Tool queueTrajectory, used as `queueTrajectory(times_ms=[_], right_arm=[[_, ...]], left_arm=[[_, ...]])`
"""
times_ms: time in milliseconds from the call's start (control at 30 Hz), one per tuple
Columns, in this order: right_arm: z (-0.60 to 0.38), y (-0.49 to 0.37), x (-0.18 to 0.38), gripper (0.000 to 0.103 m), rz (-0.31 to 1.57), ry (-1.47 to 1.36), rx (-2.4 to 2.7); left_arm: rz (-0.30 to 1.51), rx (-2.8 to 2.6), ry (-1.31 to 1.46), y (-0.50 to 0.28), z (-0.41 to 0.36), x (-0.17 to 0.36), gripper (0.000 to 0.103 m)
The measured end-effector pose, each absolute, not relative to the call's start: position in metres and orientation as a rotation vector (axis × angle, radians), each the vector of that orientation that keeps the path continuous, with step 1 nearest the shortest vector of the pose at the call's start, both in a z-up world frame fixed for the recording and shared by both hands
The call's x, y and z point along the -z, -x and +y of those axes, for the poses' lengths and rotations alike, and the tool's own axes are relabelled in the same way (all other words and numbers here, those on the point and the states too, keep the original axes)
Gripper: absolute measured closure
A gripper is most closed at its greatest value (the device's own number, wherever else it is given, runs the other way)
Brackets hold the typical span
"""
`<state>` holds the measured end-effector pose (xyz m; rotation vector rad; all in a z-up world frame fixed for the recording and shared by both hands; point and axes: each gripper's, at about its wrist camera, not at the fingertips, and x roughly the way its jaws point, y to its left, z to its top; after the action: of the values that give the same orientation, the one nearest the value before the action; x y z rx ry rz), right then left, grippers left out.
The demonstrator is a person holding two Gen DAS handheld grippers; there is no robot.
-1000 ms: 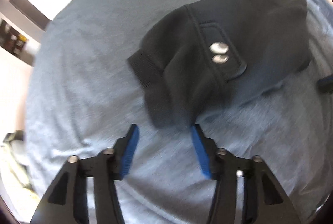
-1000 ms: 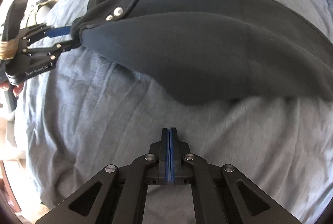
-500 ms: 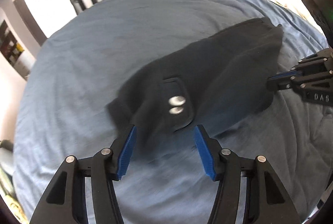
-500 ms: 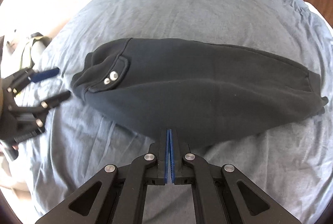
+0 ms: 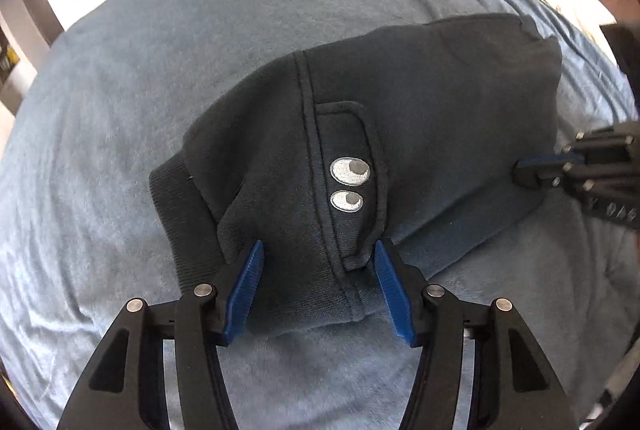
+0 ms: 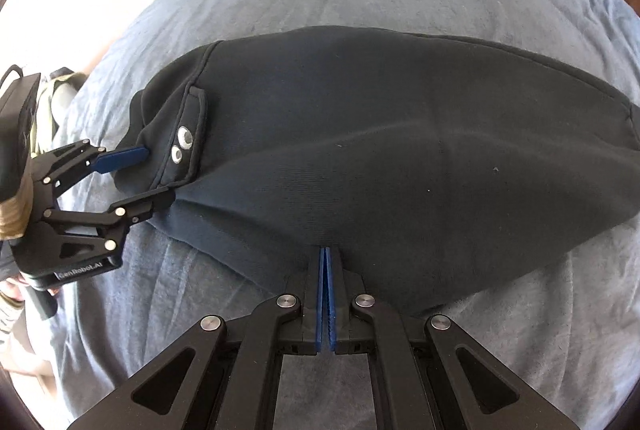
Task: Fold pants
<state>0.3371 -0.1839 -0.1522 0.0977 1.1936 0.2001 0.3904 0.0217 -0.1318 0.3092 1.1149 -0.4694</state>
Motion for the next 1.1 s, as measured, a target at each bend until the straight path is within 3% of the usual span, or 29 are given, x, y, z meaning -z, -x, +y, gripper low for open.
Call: queueTrajectory(times_ms=[67, 133, 367, 467, 533, 633, 767, 867, 1000, 1100], right_arm=[[-0.182, -0.337, 0.151, 0.101, 1.200, -0.085, -0.195], [-0.182, -0.337, 0.150, 0.101, 1.209, -0.086, -0.188], [-0.169, -0.335, 0.145, 0.101, 1.216, -0.015, -0.146], [-0.165, -0.338, 0.146, 0.100, 1.209, 0.000, -0.140], [-0.168, -0.339, 0.148, 0.100, 1.215, -0.026, -0.134], [-0.170, -0.346, 0.151, 0.100, 1.218, -0.035, -0.134], [-0.175, -0.340, 0.152, 0.100, 1.214, -0.066, -0.143], [-0.180, -0.342, 0.153, 0.100, 1.226, -0.100, -0.140], [-0.177, -0.343, 0.154, 0.100, 1.226, -0.080, -0.137], [-0.172, -0.340, 0.149, 0.100, 1.216, -0.045, -0.129]], left_arm=[[1.088, 0.429, -0.296, -0.393, 0.028, 0.113, 0.044], [1.004, 0.331, -0.323, -0.398, 0.040, 0.093, 0.035], [0.977, 0.360, -0.396, -0.442, 0.044, 0.103, 0.036], [1.047, 0.421, -0.413, -0.456, 0.038, 0.124, 0.051], [1.078, 0.438, -0.404, -0.462, 0.035, 0.132, 0.073], [1.052, 0.333, -0.441, -0.465, 0.024, 0.134, 0.080], [1.032, 0.268, -0.439, -0.470, 0.018, 0.131, 0.082], [1.046, 0.261, -0.464, -0.468, 0.019, 0.140, 0.072], [1.014, 0.211, -0.482, -0.465, 0.024, 0.130, 0.041], [0.943, 0.141, -0.523, -0.449, 0.029, 0.104, 0.031]])
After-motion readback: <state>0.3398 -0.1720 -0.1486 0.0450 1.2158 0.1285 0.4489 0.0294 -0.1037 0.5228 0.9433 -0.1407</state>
